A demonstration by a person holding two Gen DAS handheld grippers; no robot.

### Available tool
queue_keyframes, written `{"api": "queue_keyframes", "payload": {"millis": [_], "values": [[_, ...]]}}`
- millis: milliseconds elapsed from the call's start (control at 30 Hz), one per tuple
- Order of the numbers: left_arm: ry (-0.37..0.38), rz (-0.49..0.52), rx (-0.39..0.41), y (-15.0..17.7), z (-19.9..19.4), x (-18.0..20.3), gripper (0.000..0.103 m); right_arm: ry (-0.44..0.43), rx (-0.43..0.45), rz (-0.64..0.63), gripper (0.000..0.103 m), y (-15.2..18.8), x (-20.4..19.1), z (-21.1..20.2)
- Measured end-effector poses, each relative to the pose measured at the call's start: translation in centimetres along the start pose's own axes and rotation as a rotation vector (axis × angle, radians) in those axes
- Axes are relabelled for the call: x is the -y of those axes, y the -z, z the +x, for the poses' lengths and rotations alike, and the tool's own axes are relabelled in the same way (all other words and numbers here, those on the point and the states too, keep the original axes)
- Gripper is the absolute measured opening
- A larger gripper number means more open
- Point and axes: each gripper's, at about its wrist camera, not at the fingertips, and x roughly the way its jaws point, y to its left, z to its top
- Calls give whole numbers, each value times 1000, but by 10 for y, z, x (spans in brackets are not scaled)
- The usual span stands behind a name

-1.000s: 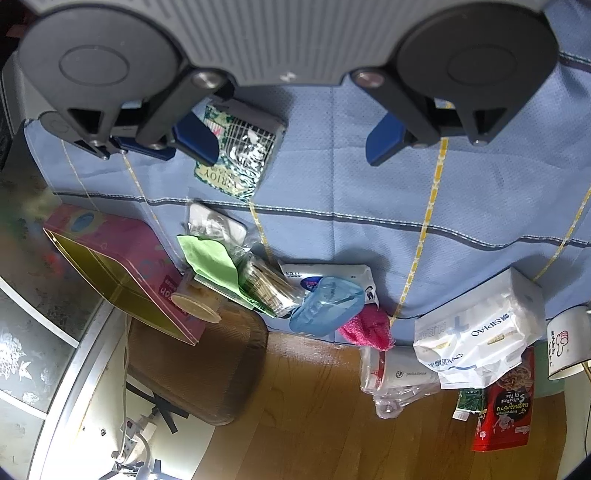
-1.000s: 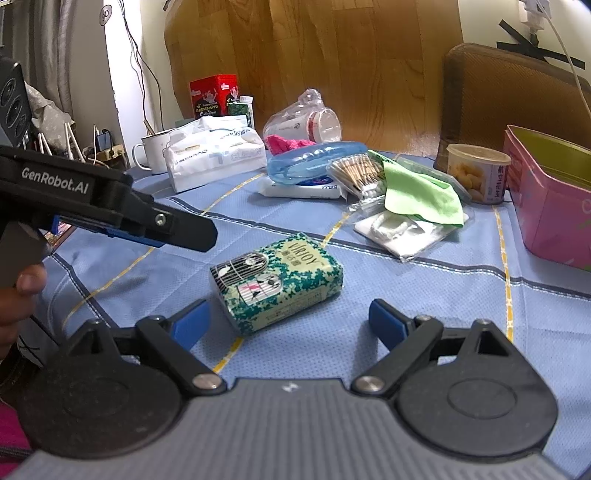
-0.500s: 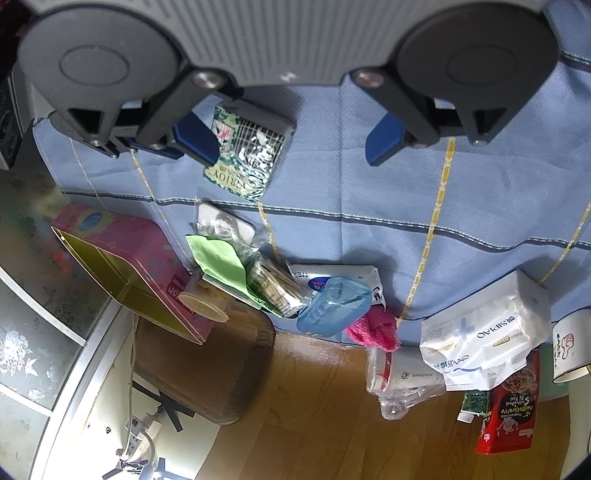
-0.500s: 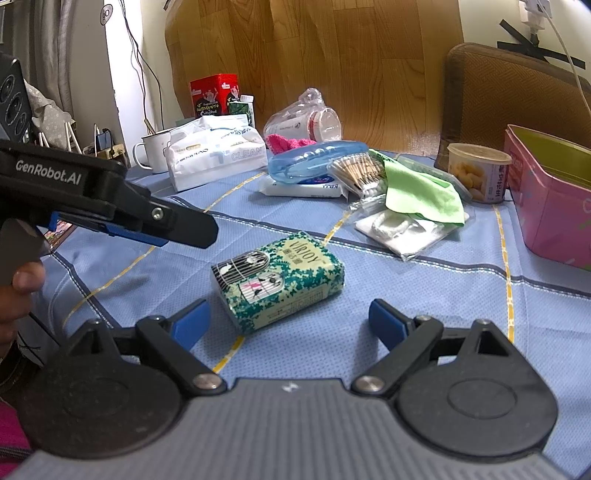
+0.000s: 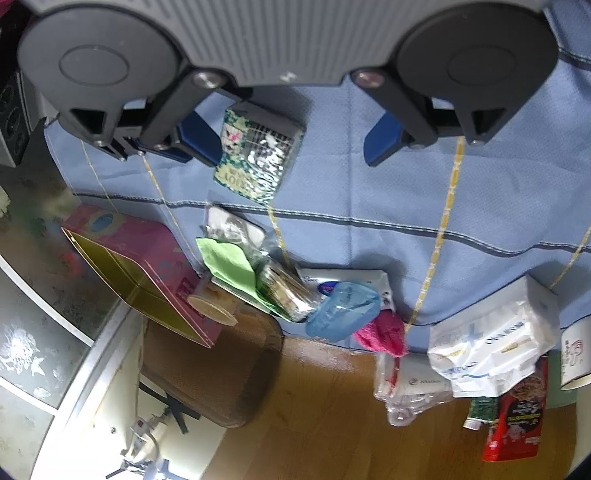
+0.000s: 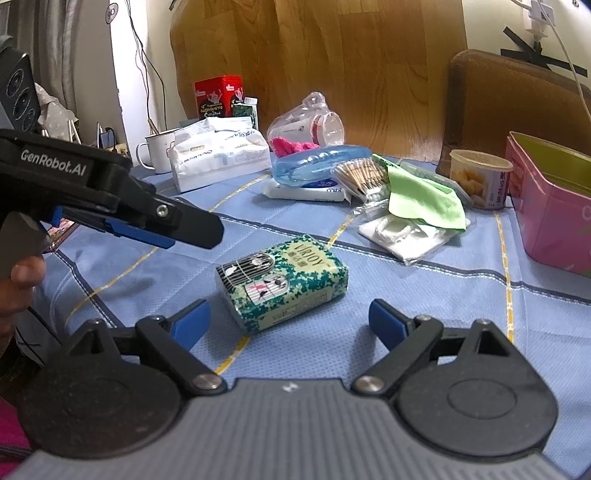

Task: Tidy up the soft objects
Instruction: 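Grasp the tissue pack with the right tool and lift it, then carry the tissue pack over the pink tin and release it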

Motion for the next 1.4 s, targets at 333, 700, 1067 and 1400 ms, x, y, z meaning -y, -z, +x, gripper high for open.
{"api": "queue_keyframes", "payload": {"millis": [333, 700, 1067, 1400], "values": [[42, 47, -82, -4, 32, 12, 63, -16, -15, -47, 95, -1, -6, 7], [126, 180, -103, -18, 43, 63, 46, 46, 70, -31, 68, -8, 11, -3], [204, 411, 30, -92, 104, 201, 46, 325, 260, -3, 68, -47, 121, -54], [211, 377, -20, -110, 189, 259, 50, 424, 179, 109, 69, -49, 207, -49]]}}
